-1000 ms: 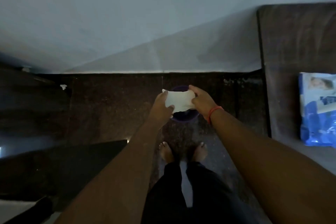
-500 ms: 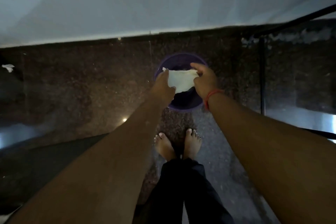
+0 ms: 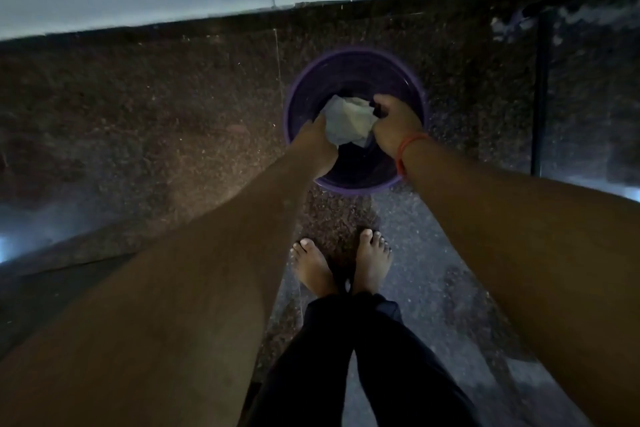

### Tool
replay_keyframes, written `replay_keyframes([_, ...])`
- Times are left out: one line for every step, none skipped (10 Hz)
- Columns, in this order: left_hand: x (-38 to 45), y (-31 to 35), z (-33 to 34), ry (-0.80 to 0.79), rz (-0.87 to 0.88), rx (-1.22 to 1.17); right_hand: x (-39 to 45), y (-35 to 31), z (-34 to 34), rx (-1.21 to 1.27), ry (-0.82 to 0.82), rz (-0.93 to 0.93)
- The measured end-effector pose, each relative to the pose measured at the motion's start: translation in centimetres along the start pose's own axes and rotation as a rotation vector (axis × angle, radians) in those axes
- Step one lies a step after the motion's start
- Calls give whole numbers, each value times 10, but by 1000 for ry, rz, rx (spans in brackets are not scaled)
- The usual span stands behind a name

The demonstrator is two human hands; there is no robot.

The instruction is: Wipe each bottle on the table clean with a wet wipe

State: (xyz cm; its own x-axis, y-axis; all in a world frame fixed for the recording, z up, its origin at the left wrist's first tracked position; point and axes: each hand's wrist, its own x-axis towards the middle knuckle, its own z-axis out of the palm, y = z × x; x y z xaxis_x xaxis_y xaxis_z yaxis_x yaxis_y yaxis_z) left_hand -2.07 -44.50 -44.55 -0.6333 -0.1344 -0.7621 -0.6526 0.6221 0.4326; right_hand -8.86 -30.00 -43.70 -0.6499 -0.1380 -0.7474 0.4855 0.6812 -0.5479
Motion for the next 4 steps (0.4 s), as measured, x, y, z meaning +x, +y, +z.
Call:
replay_keyframes([-17,-2,-6,11,-7,20,-18,-9,2,-61,-31,-5])
replay_keyframes([-46,11,-24,-4,-39,85,-46,-28,-3,-205,-88,47])
replay_keyframes([-87,28,-43,-40,-82,163,-85,-46,-10,-403,-60,-12])
replay_keyframes([-147,44,-71,13,-80,275,-142,-70,-24,-597,-29,-132])
